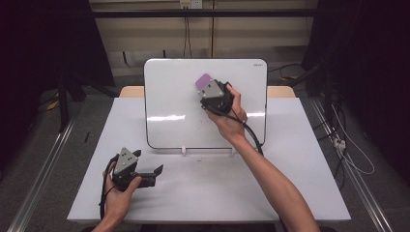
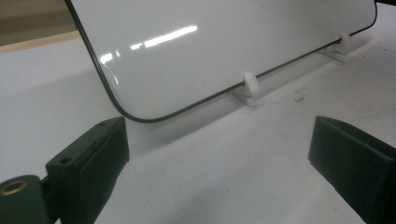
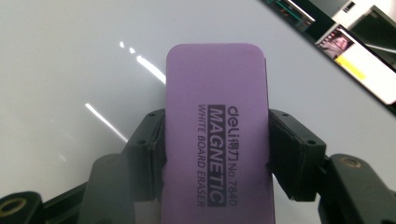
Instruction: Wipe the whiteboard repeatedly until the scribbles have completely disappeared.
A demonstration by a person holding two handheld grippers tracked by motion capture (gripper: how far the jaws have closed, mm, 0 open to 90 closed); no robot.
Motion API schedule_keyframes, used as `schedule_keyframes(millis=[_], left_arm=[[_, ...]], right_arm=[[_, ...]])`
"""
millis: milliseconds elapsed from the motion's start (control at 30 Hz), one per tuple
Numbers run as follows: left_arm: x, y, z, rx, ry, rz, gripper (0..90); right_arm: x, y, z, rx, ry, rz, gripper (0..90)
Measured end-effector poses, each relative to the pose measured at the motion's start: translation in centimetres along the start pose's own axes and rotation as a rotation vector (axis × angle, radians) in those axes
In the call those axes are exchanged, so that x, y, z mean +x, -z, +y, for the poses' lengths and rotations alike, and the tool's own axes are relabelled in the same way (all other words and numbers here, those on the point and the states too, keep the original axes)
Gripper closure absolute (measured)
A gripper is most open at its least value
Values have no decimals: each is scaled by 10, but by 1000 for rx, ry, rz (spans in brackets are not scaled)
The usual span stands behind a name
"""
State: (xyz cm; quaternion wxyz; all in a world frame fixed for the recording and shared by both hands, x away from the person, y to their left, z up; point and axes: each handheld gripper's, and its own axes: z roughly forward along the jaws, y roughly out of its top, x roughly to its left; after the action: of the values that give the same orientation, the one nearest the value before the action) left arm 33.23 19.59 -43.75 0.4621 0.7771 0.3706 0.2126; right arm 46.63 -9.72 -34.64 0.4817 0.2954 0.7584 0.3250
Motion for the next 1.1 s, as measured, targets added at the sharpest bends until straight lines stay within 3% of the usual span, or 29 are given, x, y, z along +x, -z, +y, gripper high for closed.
schedule_keyframes(millis=[100,200,267,333,500,633,700,933,1100], left_arm=[[0,-1,0,1,1,-6,50],[0,-1,-1,3,-1,-8,50],[0,0,-1,3,-7,-5,50],[0,-1,-1,1,3,-5,50],[-1,-1,-1,4,-12,-5,50],[1,-2,-1,7,-9,-1,50],[1,-2,-1,9,-11,0,50],[-1,-2,-1,5,-11,-3,50],[-2,-2,0,6,-17,-1,50]], right_arm=[[16,3,-2,-5,14,52,419],[24,3,-1,-4,45,47,419],[17,3,-1,0,25,58,419],[5,2,1,6,17,29,419],[-36,-4,3,17,-90,-52,419],[-49,-6,7,24,-119,-84,418],[-43,-5,7,23,-91,-98,419],[-3,4,-6,3,-21,-12,418],[27,13,-19,-2,-2,74,419]])
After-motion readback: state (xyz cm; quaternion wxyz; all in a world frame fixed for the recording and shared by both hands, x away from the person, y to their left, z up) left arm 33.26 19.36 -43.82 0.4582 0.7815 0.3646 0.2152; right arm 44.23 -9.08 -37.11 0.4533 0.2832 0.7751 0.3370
